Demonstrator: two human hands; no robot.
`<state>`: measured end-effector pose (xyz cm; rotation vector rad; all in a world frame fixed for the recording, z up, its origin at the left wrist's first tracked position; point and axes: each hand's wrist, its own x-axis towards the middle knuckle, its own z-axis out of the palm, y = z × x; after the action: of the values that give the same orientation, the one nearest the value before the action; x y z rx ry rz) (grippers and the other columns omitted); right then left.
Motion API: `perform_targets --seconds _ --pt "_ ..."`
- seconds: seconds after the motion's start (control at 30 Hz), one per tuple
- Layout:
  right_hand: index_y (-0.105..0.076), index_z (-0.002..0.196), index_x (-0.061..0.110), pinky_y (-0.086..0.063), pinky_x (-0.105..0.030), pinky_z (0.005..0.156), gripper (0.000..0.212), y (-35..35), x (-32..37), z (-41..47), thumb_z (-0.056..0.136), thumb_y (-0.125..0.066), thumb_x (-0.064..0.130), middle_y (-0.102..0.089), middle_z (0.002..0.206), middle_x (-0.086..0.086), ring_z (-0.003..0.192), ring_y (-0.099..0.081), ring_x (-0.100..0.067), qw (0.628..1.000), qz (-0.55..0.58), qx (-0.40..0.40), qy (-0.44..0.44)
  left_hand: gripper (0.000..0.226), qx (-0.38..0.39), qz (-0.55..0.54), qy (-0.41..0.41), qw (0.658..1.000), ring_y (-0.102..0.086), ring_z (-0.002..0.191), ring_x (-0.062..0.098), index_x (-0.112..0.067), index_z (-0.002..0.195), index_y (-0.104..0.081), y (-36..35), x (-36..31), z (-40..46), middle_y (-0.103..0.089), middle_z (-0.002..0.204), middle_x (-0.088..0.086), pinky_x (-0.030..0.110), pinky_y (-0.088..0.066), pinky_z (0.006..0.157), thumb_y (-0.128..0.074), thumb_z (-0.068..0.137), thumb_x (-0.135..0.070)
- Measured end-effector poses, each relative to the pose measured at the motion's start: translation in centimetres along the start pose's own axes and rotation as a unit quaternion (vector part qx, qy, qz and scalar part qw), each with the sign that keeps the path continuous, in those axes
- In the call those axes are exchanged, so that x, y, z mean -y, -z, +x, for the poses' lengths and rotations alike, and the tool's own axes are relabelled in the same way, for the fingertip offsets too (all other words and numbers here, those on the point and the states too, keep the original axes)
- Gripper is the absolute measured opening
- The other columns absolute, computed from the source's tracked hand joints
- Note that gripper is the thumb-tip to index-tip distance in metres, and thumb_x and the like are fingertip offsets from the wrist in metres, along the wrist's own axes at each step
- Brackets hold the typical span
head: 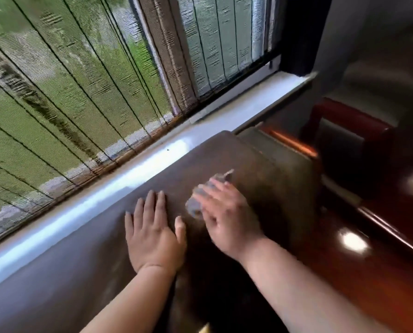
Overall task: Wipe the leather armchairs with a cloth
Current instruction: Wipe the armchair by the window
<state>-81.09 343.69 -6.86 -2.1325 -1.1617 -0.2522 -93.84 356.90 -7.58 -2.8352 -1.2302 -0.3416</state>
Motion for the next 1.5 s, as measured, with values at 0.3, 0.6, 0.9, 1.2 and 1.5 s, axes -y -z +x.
perform_targets --seconds 0.3,0.6,0.9,1.2,1.5 --pt "-0.058 0.143 0.018 -0.028 -0.043 0.123 0.041 2.7 -9.3 10.7 0.109 -0.036 0.028 -0.048 0.157 -0.006 0.146 -0.038 -0.029 0.977 -0.083 0.128 -0.148 0.078 -0.009 -0.007 -0.003 1.000 -0.034 0.156 0.028 -0.022 0.158 -0.049 -0.6 0.3 -0.1 -0.042 0.166 0.002 0.052 -0.016 0.130 -0.035 0.090 -0.057" --pt "-0.048 0.152 0.021 -0.023 -0.047 0.126 0.045 -1.1 -2.1 10.1 0.109 -0.035 0.027 -0.038 0.164 -0.007 0.153 -0.030 -0.032 0.957 -0.078 0.265 0.086 0.080 -0.002 -0.012 0.002 1.000 -0.030 0.158 0.026 -0.022 0.160 -0.046 -0.4 0.1 -0.1 -0.039 0.168 0.002 0.051 -0.013 0.130 -0.033 0.089 -0.056" --pt "-0.052 0.140 0.024 -0.026 -0.046 0.121 0.036 -4.7 1.8 13.4 0.111 -0.034 0.035 -0.047 0.151 -0.003 0.140 -0.038 -0.030 0.928 -0.094 0.318 0.171 0.081 0.010 -0.007 -0.002 1.000 -0.025 0.160 0.025 -0.024 0.162 -0.042 -0.2 0.0 0.0 -0.034 0.170 0.000 0.050 -0.011 0.132 -0.030 0.090 -0.059" --pt "-0.061 0.129 0.015 -0.044 -0.041 0.102 0.034 1.6 -11.2 14.5 0.108 -0.039 0.030 -0.062 0.136 -0.012 0.124 -0.057 -0.035 0.966 -0.095 0.162 -0.176 0.079 -0.005 -0.013 0.003 1.000 -0.026 0.160 0.024 -0.026 0.162 -0.042 -0.4 -0.1 -0.3 -0.035 0.170 -0.002 0.049 -0.010 0.131 -0.030 0.091 -0.057" --pt "-0.057 0.147 0.009 -0.020 -0.052 0.126 0.044 -2.2 -2.9 -5.1 0.107 -0.047 0.024 -0.048 0.156 -0.013 0.153 -0.031 -0.037 0.992 -0.001 -0.112 -0.059 0.081 -0.011 -0.025 0.004 1.000 -0.025 0.158 0.025 -0.028 0.162 -0.041 -0.2 -0.3 -0.2 -0.035 0.170 0.000 0.047 -0.009 0.131 -0.024 0.089 -0.059"
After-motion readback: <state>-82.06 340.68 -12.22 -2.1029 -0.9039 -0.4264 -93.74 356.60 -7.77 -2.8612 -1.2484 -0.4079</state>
